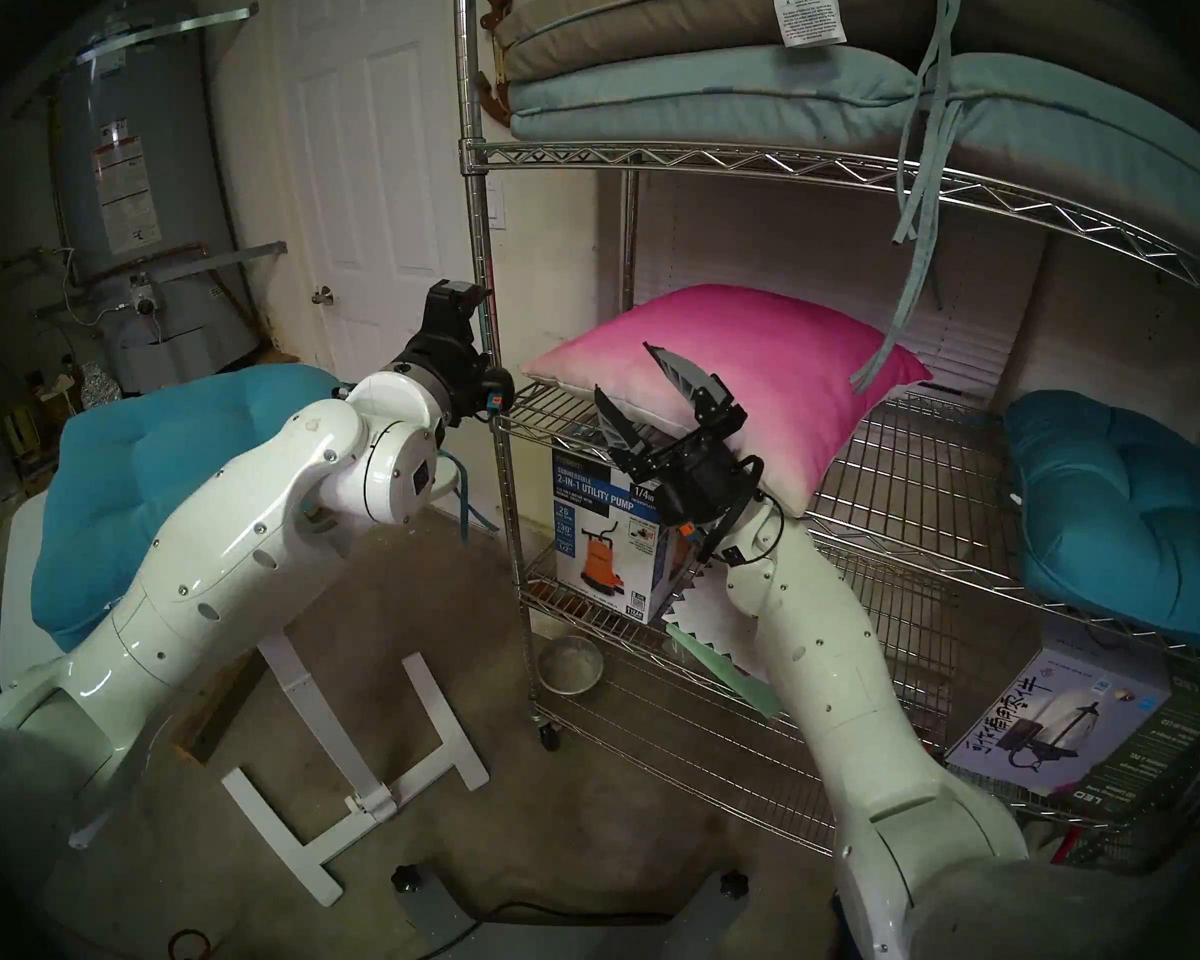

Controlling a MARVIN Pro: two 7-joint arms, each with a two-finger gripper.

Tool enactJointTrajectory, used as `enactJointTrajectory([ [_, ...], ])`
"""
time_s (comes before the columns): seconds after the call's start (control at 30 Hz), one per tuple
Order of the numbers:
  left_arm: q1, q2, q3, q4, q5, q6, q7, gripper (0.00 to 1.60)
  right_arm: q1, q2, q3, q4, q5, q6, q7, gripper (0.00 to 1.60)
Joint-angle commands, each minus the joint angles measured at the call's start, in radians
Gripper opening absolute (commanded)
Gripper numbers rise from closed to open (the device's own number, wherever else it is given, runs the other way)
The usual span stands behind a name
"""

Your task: Put cushion on the shelf

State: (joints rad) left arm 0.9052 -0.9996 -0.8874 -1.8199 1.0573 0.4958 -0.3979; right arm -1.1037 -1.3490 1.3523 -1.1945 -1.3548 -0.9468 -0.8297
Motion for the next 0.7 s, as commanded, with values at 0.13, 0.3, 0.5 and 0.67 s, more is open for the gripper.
enactJointTrajectory([
  [0.13,-0.016,-0.003,-0.010,-0.014,0.001,0.000,0.006,1.60,-0.089,-0.003,-0.022,-0.188,-0.001,-0.013,-0.091,1.60],
  [0.3,-0.016,-0.003,-0.010,-0.014,0.002,0.000,0.006,1.60,-0.154,0.016,-0.013,-0.272,-0.002,-0.013,-0.082,1.60],
  [0.5,-0.016,-0.003,-0.010,-0.014,0.002,0.000,0.006,1.60,-0.217,0.045,0.020,-0.338,0.000,-0.003,-0.081,1.60],
  [0.67,-0.016,-0.003,-0.010,-0.014,0.002,0.001,0.005,1.60,-0.263,0.064,0.059,-0.405,0.004,0.002,-0.082,1.60],
])
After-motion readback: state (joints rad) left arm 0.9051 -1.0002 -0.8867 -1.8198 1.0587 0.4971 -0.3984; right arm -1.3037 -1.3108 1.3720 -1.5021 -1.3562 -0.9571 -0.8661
